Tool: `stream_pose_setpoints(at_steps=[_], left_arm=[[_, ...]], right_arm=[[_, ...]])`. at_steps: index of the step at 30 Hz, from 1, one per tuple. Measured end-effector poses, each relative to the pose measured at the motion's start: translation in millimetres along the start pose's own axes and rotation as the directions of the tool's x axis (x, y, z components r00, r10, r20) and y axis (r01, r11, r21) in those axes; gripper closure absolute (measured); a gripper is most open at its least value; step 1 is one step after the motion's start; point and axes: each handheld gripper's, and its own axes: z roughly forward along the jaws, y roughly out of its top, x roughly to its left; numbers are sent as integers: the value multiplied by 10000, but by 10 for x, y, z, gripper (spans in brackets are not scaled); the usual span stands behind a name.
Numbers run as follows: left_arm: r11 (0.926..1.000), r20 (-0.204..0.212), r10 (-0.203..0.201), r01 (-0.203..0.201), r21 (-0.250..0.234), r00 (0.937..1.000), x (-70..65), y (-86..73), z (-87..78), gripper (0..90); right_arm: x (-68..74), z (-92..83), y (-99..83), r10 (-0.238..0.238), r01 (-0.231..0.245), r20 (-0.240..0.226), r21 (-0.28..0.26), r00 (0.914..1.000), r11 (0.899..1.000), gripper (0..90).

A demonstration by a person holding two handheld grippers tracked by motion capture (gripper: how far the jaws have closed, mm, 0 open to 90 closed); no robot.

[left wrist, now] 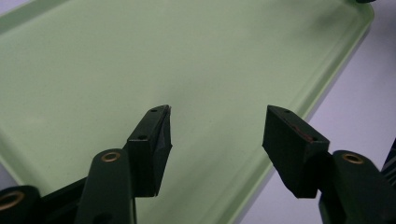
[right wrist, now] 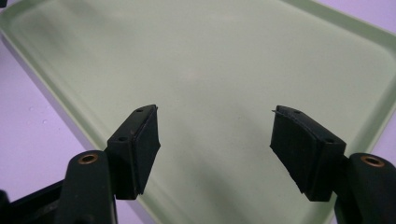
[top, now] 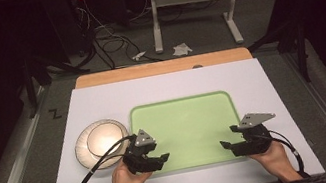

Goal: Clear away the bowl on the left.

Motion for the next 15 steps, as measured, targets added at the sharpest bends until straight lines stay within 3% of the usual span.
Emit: stream_pose_setpoints(at_steps=[2,9,14,15], left_arm=[[9998,122,-174,174,-53,9998,18,-6,-2,421],[9996,-41,-204,203,-184,9998,36,-12,-24,408],[9977,-57,-555,552,-399,9984,51,-7,-36,388],[9955,103,-752,757,-564,9971,59,6,-39,385]], right_arm=[[2,-6,-3,-35,35,-5,17,10000,10000,340],[11,4,-5,-85,85,-46,38,10000,10000,336],[13,13,-7,-132,132,-70,73,9999,9999,330],[13,14,-6,-99,99,-72,97,9999,9999,330]])
